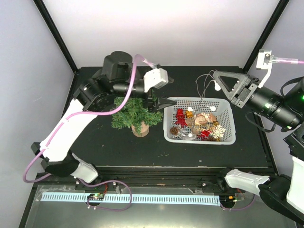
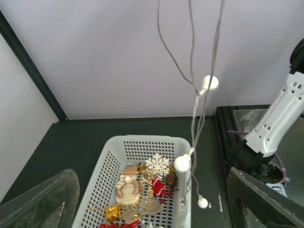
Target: Decorate the small christmas tree
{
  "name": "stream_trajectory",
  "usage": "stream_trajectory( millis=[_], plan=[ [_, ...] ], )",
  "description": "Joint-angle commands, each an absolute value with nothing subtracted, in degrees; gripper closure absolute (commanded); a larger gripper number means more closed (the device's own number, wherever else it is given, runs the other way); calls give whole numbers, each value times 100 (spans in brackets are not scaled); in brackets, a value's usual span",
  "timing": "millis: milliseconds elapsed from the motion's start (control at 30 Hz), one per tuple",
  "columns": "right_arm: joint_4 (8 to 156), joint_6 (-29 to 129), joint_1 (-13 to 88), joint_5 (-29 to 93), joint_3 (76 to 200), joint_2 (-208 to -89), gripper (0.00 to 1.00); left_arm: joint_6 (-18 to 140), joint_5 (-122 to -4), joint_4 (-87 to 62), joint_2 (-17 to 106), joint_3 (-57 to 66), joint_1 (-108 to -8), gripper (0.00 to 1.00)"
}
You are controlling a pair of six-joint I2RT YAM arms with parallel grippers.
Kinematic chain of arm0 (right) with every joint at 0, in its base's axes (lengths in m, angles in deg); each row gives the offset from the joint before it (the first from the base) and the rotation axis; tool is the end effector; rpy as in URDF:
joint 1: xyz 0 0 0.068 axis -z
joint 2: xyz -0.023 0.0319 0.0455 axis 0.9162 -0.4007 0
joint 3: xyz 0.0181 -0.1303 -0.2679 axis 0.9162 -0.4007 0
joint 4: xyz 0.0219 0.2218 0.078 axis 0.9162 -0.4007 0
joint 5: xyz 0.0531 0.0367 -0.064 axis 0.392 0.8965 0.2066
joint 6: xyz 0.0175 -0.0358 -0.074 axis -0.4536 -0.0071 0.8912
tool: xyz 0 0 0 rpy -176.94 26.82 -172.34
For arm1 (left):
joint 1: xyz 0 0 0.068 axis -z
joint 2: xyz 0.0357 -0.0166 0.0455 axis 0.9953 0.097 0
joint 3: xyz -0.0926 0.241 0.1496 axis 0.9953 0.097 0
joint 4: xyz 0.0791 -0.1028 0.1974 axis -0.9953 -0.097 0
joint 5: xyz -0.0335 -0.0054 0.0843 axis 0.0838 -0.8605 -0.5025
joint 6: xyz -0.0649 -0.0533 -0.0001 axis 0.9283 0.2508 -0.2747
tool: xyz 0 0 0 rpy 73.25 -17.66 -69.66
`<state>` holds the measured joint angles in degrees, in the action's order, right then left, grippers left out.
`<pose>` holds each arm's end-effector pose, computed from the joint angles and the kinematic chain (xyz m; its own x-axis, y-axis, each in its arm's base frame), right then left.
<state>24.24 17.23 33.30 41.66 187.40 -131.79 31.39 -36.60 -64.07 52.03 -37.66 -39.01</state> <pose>0.0673 0.0699 0.5991 -0.4711 0.4201 -0.7756 -0.6095 0.4805 0.6305 0.1579 -0.2202 0.5228 0.0939 0.2757 -0.9566 0.9859 0.1077 0.1278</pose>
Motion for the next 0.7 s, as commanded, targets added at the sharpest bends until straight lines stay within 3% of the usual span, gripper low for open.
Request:
stream_trajectory(
  millis=[0,167,300,433,567,667],
  plan=[
    [2827,1544,3306,4353,18509,-13086,98,3248,-3850,-6243,5590,-4392,-3685,19],
    [2859,1546,3306,4325,18425,-13050,97,3413,-3259,-6225,6037,-4725,-3600,29],
    [2806,1564,3306,4254,18362,-13008,97,3335,-2441,-6391,6252,-4919,-3564,47],
    [2808,1544,3303,4217,18321,-12991,97,3164,-2012,-6643,6423,-4972,-3462,57],
    [2884,1499,3306,4218,18210,-12935,96,2929,-1993,-6876,6558,-4977,-3290,60],
    [2955,1470,3307,4231,18138,-12916,96,2923,-2084,-6900,6645,-4976,-3217,55]
  ],
)
